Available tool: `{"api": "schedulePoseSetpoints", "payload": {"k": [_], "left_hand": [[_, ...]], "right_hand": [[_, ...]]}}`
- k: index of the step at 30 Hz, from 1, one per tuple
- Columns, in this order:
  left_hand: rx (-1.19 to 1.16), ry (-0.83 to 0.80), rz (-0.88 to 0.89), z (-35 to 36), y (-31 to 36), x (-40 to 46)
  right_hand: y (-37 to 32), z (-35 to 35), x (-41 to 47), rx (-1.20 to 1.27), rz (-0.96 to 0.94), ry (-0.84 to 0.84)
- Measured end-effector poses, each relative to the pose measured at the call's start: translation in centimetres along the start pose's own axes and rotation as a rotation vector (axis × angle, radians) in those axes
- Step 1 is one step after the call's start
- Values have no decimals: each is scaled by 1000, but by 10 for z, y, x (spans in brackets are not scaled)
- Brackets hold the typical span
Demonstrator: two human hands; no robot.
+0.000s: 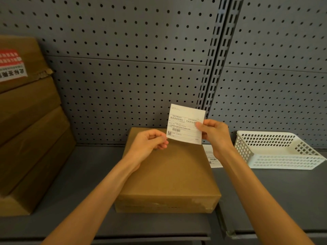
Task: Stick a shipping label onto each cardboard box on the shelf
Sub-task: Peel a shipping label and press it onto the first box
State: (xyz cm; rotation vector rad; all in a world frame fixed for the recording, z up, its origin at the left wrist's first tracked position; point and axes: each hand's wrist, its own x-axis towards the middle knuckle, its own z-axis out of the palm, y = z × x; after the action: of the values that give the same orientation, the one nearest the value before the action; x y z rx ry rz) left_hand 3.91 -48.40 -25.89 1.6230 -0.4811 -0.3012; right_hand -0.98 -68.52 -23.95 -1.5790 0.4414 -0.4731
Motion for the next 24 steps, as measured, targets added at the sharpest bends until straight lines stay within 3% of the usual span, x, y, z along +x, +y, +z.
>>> {"api": "schedulePoseSetpoints", "payload": {"k": [12, 18, 24], "left_hand": [[22, 16, 16, -1, 0, -1], [28, 14, 33, -1, 0, -1], [28, 9, 30, -1, -1, -1]], "right_hand": [[4, 3, 4, -21, 11, 10], [17, 8, 9, -229, 5, 12], [23, 10, 11, -253, 29, 6]]}}
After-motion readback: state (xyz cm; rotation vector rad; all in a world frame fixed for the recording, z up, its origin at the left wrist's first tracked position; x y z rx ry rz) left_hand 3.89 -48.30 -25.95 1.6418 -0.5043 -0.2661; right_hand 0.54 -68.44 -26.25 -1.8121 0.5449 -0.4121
